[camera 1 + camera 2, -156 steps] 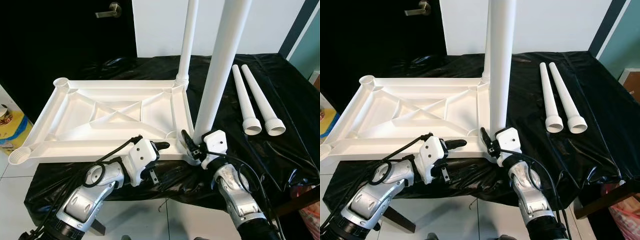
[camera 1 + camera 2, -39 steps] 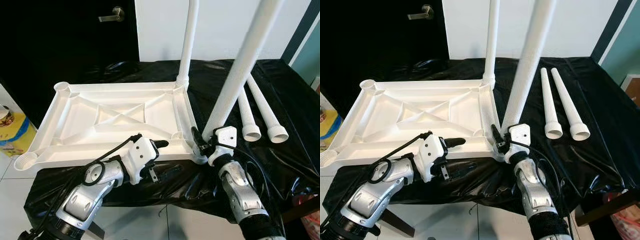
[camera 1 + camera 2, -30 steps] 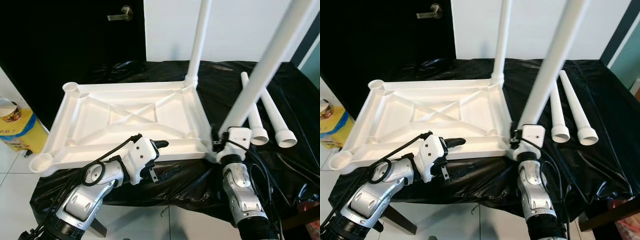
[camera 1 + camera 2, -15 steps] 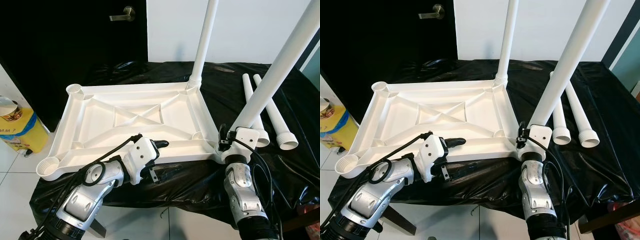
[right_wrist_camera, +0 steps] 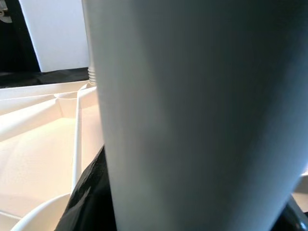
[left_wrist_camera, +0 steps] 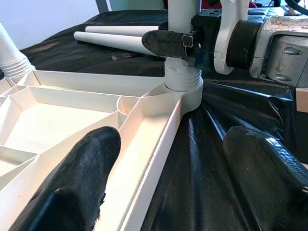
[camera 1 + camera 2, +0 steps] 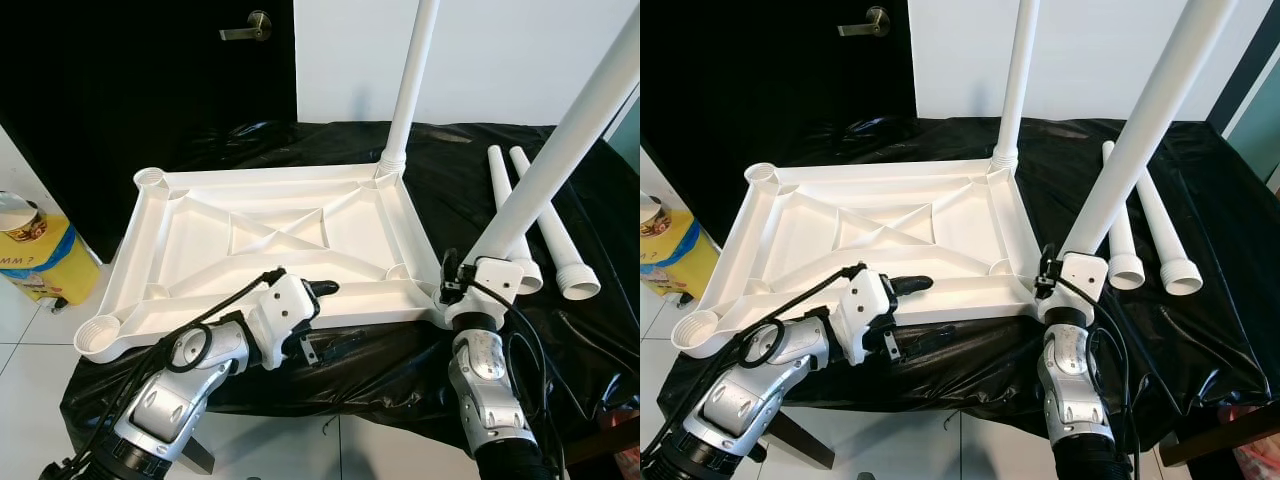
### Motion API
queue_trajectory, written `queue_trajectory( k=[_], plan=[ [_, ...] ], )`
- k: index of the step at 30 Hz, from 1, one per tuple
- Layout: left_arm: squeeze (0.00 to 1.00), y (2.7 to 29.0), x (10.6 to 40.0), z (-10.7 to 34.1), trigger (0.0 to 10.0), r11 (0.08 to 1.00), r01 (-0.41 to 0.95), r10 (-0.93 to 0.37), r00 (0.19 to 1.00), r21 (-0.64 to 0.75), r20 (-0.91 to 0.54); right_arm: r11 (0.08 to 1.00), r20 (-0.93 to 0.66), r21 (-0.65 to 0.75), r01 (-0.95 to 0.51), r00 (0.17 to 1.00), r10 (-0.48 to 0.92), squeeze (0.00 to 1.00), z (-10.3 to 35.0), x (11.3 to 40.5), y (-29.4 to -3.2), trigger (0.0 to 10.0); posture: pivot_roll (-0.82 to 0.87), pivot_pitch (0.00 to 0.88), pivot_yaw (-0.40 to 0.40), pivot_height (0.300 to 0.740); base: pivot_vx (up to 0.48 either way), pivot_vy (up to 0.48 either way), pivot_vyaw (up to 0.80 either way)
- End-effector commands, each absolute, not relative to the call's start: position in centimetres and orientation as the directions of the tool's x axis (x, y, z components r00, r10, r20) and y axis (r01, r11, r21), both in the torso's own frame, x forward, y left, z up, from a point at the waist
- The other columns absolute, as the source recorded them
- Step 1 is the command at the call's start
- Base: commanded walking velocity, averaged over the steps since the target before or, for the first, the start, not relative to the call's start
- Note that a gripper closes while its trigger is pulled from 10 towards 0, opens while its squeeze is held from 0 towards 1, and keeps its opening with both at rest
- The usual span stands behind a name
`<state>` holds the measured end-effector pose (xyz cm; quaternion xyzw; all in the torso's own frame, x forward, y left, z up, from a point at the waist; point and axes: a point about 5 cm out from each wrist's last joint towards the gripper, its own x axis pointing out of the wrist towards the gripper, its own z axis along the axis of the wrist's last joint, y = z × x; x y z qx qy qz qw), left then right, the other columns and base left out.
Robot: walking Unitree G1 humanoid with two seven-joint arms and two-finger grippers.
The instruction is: Building children table
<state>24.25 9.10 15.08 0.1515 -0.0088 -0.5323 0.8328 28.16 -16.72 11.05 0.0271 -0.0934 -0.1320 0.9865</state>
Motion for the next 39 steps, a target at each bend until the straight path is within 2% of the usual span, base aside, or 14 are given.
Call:
queue_trajectory(
  k=[1,15,16,21,22,25,30,37,38,39],
  plan=[
    [0.0,8.8,23.9,14.9,10.0,0.342,0.903,-0.907,0.389,0.259,-0.159,0.939,0.107,0.069,0.336,0.934,-0.342,0.0,9.7,27.5,-18.3,10.0,-0.01,0.016,-0.021,0.74,0.0,0.0,0.0],
    [0.0,8.8,24.0,15.0,10.0,0.345,0.902,-0.907,0.392,0.258,-0.156,0.951,0.046,0.066,0.302,0.951,-0.305,0.0,8.8,27.7,-18.2,10.0,-0.02,0.025,-0.02,0.74,0.0,0.0,0.0],
    [0.0,8.8,24.0,15.0,10.0,0.347,0.902,-0.906,0.393,0.258,-0.156,0.961,0.052,0.077,0.265,0.962,-0.27,1.0,8.8,27.8,-18.1,10.0,-0.02,0.027,-0.02,0.74,0.0,0.0,0.0],
    [0.0,8.7,24.0,15.0,10.0,0.351,0.901,-0.906,0.396,0.256,-0.152,0.983,0.113,0.056,0.175,0.977,-0.18,1.0,9.6,28.0,-18.1,10.0,-0.02,0.029,-0.02,0.74,0.0,0.0,0.0],
    [0.0,8.7,24.1,15.0,10.0,0.352,0.901,-0.906,0.397,0.255,-0.151,0.989,0.133,0.033,0.141,0.98,-0.145,0.0,10.0,28.2,-18.5,10.0,-0.02,0.03,-0.02,0.74,0.0,0.0,0.0],
    [0.0,8.7,24.1,15.0,10.0,0.353,0.9,-0.906,0.397,0.255,-0.15,0.993,0.142,0.023,0.112,0.983,-0.115,0.0,10.2,28.3,-18.7,10.0,-0.02,0.029,-0.02,0.74,0.0,0.0,0.0],
    [0.0,8.6,24.2,15.1,10.0,0.353,0.9,-0.906,0.397,0.255,-0.147,0.997,0.169,-0.04,-0.068,0.983,0.073,0.0,11.3,29.1,-19.6,10.0,-0.03,0.031,-0.017,0.74,0.0,0.0,0.0],
    [0.0,8.6,24.4,15.1,10.0,0.352,0.9,-0.907,0.396,0.257,-0.145,0.973,0.142,-0.081,-0.214,0.964,0.224,0.0,11.9,29.9,-20.0,10.0,-0.04,0.032,-0.013,0.74,0.0,0.0,0.0],
    [0.0,8.6,24.4,15.2,10.0,0.352,0.9,-0.907,0.396,0.257,-0.144,0.963,0.135,-0.091,-0.252,0.955,0.263,0.0,12.1,30.2,-20.1,4.4,-0.04,0.03,-0.014,0.74,0.0,0.0,0.0],
    [0.0,8.5,24.4,15.2,10.0,0.352,0.9,-0.907,0.396,0.258,-0.143,0.956,0.127,-0.092,-0.278,0.949,0.289,0.0,12.2,30.5,-20.2,0.0,-0.04,0.03,-0.014,0.74,0.0,0.0,0.0]
  ],
)
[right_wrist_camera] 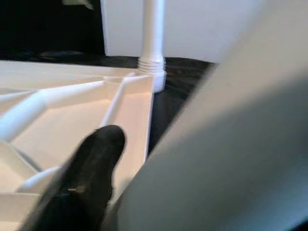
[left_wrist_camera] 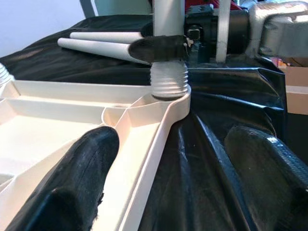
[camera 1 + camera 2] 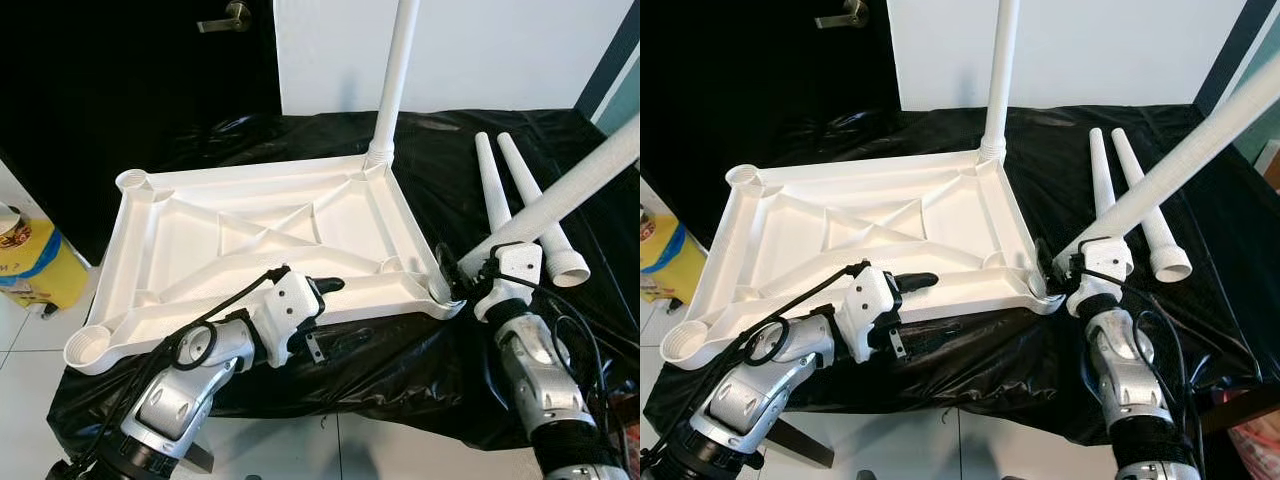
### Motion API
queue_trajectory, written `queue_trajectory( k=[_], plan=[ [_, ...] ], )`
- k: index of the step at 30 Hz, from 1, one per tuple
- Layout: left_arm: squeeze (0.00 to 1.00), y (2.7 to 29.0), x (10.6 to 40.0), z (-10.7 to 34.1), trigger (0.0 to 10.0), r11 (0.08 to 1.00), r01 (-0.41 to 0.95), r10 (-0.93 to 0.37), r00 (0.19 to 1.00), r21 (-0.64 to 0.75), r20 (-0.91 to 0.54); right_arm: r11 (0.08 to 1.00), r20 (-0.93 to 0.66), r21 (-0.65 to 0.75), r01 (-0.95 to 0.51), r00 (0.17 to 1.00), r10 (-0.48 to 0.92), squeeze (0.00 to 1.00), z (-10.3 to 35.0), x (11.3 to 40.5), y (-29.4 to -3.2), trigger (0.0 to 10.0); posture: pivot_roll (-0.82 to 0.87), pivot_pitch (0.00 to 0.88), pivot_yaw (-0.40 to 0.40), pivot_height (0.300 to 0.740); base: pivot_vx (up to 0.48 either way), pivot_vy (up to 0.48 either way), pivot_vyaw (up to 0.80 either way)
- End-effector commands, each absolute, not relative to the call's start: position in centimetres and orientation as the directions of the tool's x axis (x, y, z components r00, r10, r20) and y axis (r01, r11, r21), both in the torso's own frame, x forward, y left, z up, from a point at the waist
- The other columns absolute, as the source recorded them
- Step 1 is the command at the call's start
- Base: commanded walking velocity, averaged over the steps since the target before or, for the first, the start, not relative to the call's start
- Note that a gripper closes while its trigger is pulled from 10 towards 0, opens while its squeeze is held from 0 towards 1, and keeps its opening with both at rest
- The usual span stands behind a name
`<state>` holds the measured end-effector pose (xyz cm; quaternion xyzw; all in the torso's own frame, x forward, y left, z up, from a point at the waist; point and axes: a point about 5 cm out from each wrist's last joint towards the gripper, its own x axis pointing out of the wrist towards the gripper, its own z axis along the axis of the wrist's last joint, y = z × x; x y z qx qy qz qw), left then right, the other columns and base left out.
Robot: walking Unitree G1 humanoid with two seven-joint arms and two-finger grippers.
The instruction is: Building children table
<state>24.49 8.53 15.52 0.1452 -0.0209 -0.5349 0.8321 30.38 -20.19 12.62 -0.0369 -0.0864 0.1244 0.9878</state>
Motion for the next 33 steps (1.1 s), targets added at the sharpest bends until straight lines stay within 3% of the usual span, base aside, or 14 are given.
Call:
queue_trajectory(
  k=[1,15,16,19,33],
  plan=[
    [0.0,8.5,24.5,15.2,10.0,0.353,0.899,-0.907,0.397,0.258,-0.143,0.953,0.124,-0.086,-0.291,0.946,0.3,0.0,12.2,30.7,-20.3,0.0,-0.03,0.029,-0.015,0.74,0.0,0.0,0.0],
    [0.0,8.7,24.5,15.2,10.0,0.365,0.893,-0.901,0.41,0.263,-0.14,0.92,0.125,-0.107,-0.376,0.913,0.388,0.0,12.2,30.7,-19.9,0.0,-0.02,0.019,-0.024,0.74,0.0,0.0,0.0],
    [0.0,8.7,24.5,15.2,10.0,0.367,0.892,-0.901,0.412,0.264,-0.14,0.915,0.118,-0.108,-0.39,0.908,0.401,0.0,11.8,30.4,-19.7,10.0,-0.02,0.017,-0.025,0.74,0.0,0.0,0.0],
    [0.0,8.8,24.5,15.2,10.0,0.37,0.89,-0.899,0.415,0.266,-0.138,0.925,0.143,-0.113,-0.362,0.916,0.376,0.0,10.5,28.9,-19.2,10.0,-0.02,0.012,-0.024,0.74,0.0,0.0,0.0],
    [0.0,8.6,24.4,15.2,10.0,0.36,0.896,-0.904,0.404,0.262,-0.141,0.966,0.201,-0.12,-0.228,0.948,0.249,0.0,8.9,27.5,-18.3,10.0,-0.03,0.013,-0.008,0.74,0.0,0.0,0.0]
  ],
)
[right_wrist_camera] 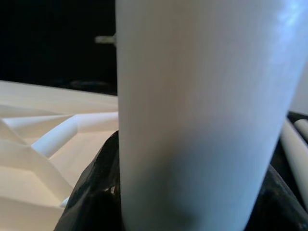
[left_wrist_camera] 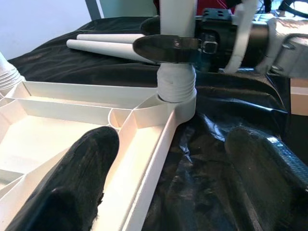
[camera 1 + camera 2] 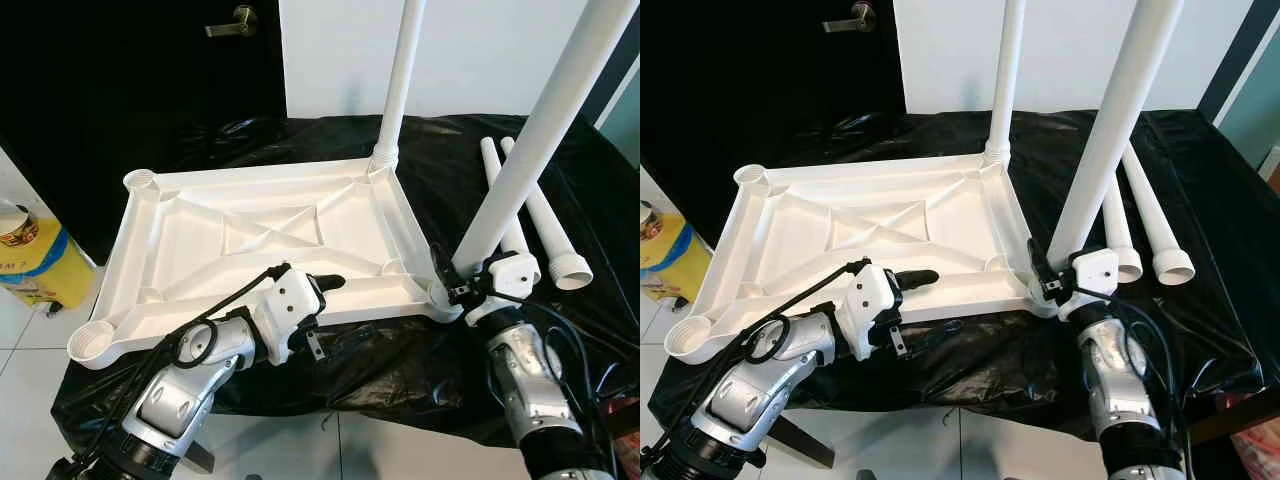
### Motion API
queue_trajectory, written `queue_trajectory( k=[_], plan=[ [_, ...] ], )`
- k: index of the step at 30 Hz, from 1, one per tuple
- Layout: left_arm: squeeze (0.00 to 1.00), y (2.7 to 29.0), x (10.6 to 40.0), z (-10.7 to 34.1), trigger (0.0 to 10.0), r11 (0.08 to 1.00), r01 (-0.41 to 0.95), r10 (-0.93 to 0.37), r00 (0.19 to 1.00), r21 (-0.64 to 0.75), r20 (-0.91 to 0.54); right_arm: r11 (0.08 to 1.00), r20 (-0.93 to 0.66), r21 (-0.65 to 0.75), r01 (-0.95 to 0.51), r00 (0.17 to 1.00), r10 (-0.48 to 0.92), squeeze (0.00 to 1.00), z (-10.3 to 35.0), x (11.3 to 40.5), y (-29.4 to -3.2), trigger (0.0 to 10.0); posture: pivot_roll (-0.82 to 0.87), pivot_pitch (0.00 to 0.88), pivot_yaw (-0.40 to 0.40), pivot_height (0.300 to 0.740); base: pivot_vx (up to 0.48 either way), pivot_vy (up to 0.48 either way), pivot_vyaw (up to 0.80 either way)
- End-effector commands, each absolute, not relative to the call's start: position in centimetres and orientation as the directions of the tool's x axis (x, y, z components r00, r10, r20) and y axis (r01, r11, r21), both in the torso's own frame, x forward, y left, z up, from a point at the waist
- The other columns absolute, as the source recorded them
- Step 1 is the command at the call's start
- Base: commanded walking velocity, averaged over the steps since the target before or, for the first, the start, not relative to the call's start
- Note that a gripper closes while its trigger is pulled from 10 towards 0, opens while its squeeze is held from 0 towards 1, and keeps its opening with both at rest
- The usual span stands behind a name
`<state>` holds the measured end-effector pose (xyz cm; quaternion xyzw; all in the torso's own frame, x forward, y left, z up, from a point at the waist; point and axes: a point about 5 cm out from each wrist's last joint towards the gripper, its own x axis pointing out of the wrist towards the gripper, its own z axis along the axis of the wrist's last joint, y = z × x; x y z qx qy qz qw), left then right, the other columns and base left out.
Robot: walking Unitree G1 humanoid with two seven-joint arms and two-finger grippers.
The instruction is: Building children table
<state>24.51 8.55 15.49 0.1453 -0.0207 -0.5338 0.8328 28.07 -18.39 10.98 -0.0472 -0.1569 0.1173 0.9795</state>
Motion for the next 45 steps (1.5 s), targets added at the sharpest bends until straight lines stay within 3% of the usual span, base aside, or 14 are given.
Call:
queue_trajectory(
  k=[1,13,19,24,32,38,45],
  plan=[
    [0.0,8.6,24.4,15.2,10.0,0.36,0.896,-0.904,0.404,0.262,-0.141,0.966,0.201,-0.12,-0.228,0.948,0.249,0.0,8.9,27.5,-18.3,10.0,-0.03,0.013,-0.008,0.74,0.0,0.0,0.0],
    [0.0,8.7,24.2,15.2,10.0,0.345,0.902,-0.908,0.39,0.259,-0.151,0.982,0.122,0.037,-0.183,0.977,0.177,0.0,6.6,27.1,-17.9,10.0,-0.02,0.016,0.0,0.74,0.0,0.0,0.0],
    [0.0,8.8,24.0,15.2,10.0,0.345,0.903,-0.908,0.391,0.255,-0.153,0.975,0.113,0.005,-0.223,0.969,0.221,0.0,6.3,27.3,-16.9,10.0,-0.02,0.024,0.001,0.74,0.0,0.0,0.0],
    [0.0,8.9,24.0,15.2,10.0,0.35,0.902,-0.906,0.394,0.252,-0.155,0.932,0.086,-0.104,-0.348,0.93,0.357,0.0,6.4,27.5,-15.9,10.0,-0.02,0.031,0.002,0.74,0.0,0.0,0.0],
    [0.0,8.9,24.1,15.3,10.0,0.356,0.9,-0.904,0.4,0.253,-0.153,0.907,0.017,-0.144,-0.396,0.915,0.403,0.0,6.3,28.1,-16.7,10.0,-0.02,0.035,0.002,0.74,0.0,0.0,0.0],
    [0.0,8.9,24.3,15.3,10.0,0.359,0.898,-0.903,0.403,0.255,-0.148,0.945,-0.048,-0.011,-0.328,0.944,0.327,0.0,5.5,28.6,-17.6,10.0,-0.03,0.037,-0.001,0.74,0.0,0.0,0.0],
    [0.0,8.8,24.3,15.4,10.0,0.36,0.897,-0.903,0.404,0.256,-0.145,0.951,-0.078,0.034,-0.306,0.948,0.308,0.0,5.3,28.9,-17.4,10.0,-0.03,0.04,0.0,0.74,0.0,0.0,0.0]
  ],
)
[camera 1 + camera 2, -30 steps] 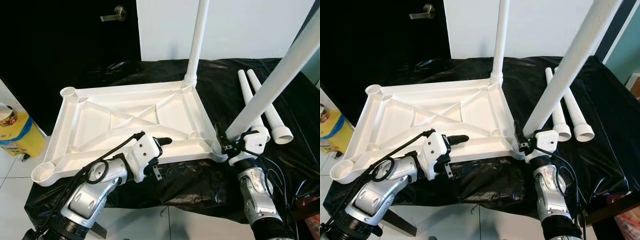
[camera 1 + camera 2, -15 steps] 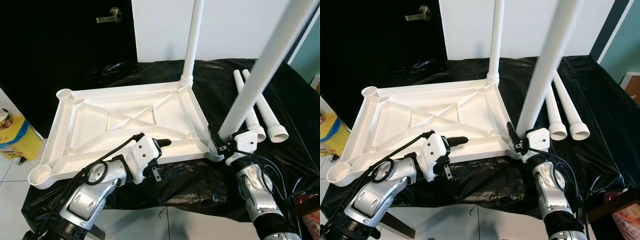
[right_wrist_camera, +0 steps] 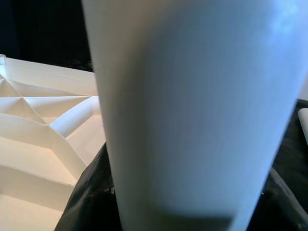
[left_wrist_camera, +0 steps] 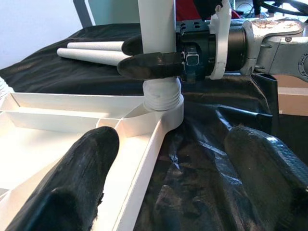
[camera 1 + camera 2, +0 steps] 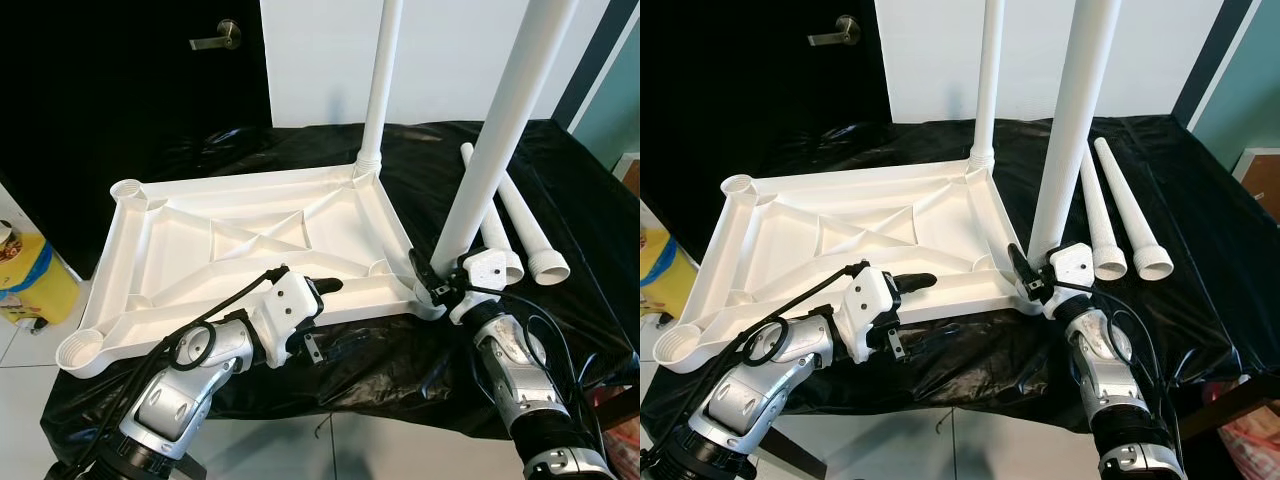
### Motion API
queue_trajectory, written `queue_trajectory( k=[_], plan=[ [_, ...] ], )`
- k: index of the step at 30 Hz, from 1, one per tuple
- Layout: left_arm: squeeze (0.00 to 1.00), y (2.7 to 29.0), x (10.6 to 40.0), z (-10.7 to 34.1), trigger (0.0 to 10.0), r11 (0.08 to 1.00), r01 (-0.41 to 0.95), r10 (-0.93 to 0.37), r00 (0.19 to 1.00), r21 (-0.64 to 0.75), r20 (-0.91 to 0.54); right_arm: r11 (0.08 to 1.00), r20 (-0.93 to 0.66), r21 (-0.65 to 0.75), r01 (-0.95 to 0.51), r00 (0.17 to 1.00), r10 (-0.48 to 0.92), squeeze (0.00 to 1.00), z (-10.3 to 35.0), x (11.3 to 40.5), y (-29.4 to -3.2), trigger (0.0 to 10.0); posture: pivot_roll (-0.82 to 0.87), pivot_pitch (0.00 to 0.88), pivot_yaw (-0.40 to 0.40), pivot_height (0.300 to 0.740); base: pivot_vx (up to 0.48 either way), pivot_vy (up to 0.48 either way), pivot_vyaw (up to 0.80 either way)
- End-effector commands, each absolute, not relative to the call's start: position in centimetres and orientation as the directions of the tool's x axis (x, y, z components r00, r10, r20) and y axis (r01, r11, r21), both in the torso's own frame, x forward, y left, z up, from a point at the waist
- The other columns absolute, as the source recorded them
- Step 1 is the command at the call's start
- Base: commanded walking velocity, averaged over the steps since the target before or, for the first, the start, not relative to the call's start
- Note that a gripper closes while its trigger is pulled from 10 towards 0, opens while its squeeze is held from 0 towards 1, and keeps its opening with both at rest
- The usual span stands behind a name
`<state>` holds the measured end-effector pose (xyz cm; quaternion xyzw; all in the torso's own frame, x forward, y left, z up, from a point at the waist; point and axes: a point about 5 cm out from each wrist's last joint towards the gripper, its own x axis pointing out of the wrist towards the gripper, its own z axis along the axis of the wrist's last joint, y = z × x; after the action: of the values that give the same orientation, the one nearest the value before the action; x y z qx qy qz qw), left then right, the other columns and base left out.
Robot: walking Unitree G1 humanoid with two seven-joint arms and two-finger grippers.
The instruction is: Building children table
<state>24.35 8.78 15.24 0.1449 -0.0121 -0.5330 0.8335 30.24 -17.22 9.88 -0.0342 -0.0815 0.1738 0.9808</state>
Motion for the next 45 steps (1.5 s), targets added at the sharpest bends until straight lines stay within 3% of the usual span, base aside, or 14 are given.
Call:
queue_trajectory(
  k=[1,24,29,31,33,45],
  plan=[
    [0.0,8.8,24.3,15.4,10.0,0.36,0.897,-0.903,0.404,0.256,-0.145,0.951,-0.078,0.034,-0.306,0.948,0.308,0.0,5.3,28.9,-17.4,10.0,-0.03,0.04,0.0,0.74,0.0,0.0,0.0],
    [0.0,8.9,24.3,15.4,10.0,0.363,0.896,-0.902,0.407,0.254,-0.144,0.966,-0.144,0.178,-0.188,0.966,0.215,0.0,4.8,29.3,-17.2,10.0,-0.03,0.042,-0.002,0.74,0.0,0.0,0.0],
    [0.0,8.8,24.3,15.4,10.0,0.362,0.897,-0.903,0.406,0.255,-0.144,0.97,-0.091,0.083,-0.227,0.968,0.234,0.0,5.6,29.3,-17.1,10.0,-0.03,0.039,-0.005,0.74,0.0,0.0,0.0],
    [0.0,8.8,24.2,15.4,10.0,0.363,0.897,-0.903,0.406,0.254,-0.143,0.959,-0.042,-0.061,-0.275,0.961,0.273,0.0,6.4,29.1,-16.9,10.0,-0.03,0.037,-0.006,0.74,0.0,0.0,0.0],
    [0.0,8.8,24.2,15.4,10.0,0.362,0.897,-0.903,0.405,0.254,-0.143,0.951,-0.037,-0.11,-0.29,0.957,0.287,0.0,6.4,28.9,-16.9,10.0,-0.03,0.035,-0.005,0.74,0.0,0.0,0.0],
    [0.0,8.8,24.0,15.3,10.0,0.355,0.9,-0.905,0.399,0.253,-0.146,0.948,-0.083,-0.101,-0.301,0.952,0.294,0.0,4.8,27.7,-17.1,10.0,-0.03,0.033,-0.007,0.74,0.0,0.0,0.0]
  ],
)
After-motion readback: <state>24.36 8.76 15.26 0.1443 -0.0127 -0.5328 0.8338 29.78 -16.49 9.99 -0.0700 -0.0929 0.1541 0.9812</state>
